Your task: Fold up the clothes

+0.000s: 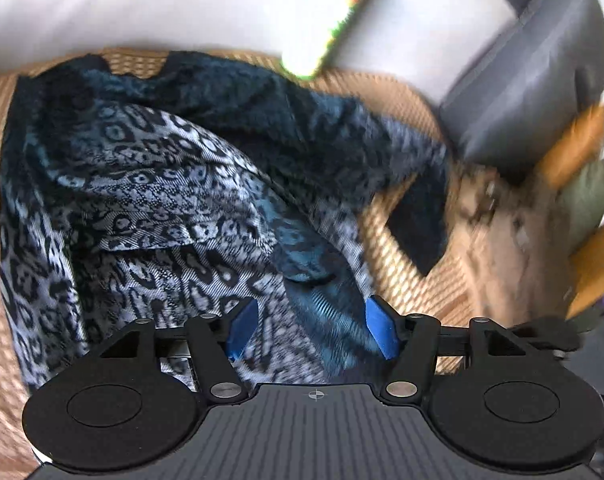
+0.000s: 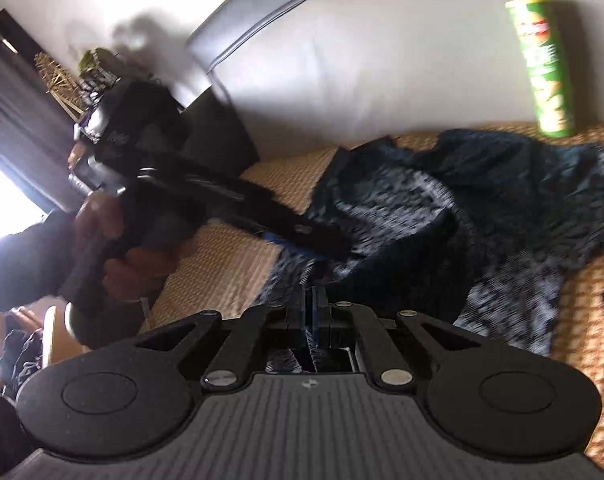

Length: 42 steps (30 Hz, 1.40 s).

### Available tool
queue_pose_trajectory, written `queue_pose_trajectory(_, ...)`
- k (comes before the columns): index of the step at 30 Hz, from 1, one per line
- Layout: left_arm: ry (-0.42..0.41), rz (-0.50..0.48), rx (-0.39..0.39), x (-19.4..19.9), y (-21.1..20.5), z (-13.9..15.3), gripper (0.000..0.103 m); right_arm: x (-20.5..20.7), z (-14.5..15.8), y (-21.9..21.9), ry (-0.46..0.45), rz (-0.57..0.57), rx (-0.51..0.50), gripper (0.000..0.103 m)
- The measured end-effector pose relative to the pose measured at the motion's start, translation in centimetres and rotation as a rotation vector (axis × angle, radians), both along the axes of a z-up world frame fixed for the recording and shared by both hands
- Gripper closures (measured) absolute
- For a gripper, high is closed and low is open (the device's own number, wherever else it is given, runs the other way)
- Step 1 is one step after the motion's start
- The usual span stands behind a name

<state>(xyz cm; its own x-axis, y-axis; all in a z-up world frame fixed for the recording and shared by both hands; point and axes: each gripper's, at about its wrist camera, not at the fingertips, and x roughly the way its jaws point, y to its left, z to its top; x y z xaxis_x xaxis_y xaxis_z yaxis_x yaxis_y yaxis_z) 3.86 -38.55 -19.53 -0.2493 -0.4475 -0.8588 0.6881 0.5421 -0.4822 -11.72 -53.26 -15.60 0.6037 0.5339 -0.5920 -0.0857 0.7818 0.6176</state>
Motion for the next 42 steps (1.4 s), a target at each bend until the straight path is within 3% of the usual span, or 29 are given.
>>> queue_pose_trajectory(3,-0.006,-0.012,0.017,-0.7,-0.4,-0.9,0.032,-0.2,-0.2,2.1,-0.002,0.042,0.009,0.099)
queue_pose_trajectory(4,-0.012,-0.003,0.013,-0.8,-0.3,-1.0,0.048,-0.2,-0.1,2.6,-0.002,0.058,0.013,0.099)
queue_pose_trajectory(6,-0.027,0.022,0.009,-1.0,0.1,-1.1,0.097,-0.2,-0.1,3.6,-0.002,0.087,0.017,0.099)
queue_pose_trajectory(7,-0.036,0.047,-0.003,-0.9,0.7,-0.7,0.099,-0.3,0.0,3.9,-0.003,0.091,0.016,0.099)
queue_pose_trajectory(10,-0.069,0.095,-0.043,-0.4,2.4,0.8,0.099,-1.0,0.4,4.1,-0.012,0.06,0.028,0.093)
queue_pose_trajectory(12,-0.064,0.116,-0.051,0.1,3.0,1.5,0.099,-1.7,0.5,3.4,0.0,0.008,0.074,0.071)
queue_pose_trajectory(13,-0.065,0.122,-0.049,0.3,3.2,1.7,0.099,-2.2,0.4,2.9,0.003,-0.035,0.092,0.068)
queue_pose_trajectory(17,-0.075,0.148,-0.052,0.8,3.7,2.0,0.099,-3.4,-0.3,0.8,0.052,-0.219,0.122,0.065)
queue_pose_trajectory(20,-0.048,0.183,-0.069,0.8,4.5,1.9,0.099,-3.2,-1.4,-0.1,0.096,-0.288,0.061,0.065)
queue_pose_trajectory(26,0.035,0.3,-0.094,1.1,5.8,1.2,0.096,-0.3,-4.5,-0.4,0.12,-0.273,0.046,0.059)
queue_pose_trajectory(28,0.045,0.324,-0.104,1.3,6.1,1.3,0.094,0.5,-5.7,0.2,0.117,-0.244,0.056,0.053)
queue_pose_trajectory(30,0.046,0.335,-0.11,1.4,6.1,1.4,0.094,1.2,-6.9,1.2,0.113,-0.198,0.055,0.035)
queue_pose_trajectory(31,0.043,0.335,-0.111,1.4,6.1,1.5,0.093,1.5,-7.6,1.7,0.115,-0.176,0.052,0.032)
queue_pose_trajectory(37,0.036,0.323,-0.114,1.2,5.7,1.8,0.089,2.3,-10.7,4.6,0.132,-0.122,0.06,0.031)
queue_pose_trajectory(42,0.03,0.323,-0.119,1.4,5.6,2.3,0.089,2.1,-11.8,4.7,0.154,-0.204,0.141,0.031)
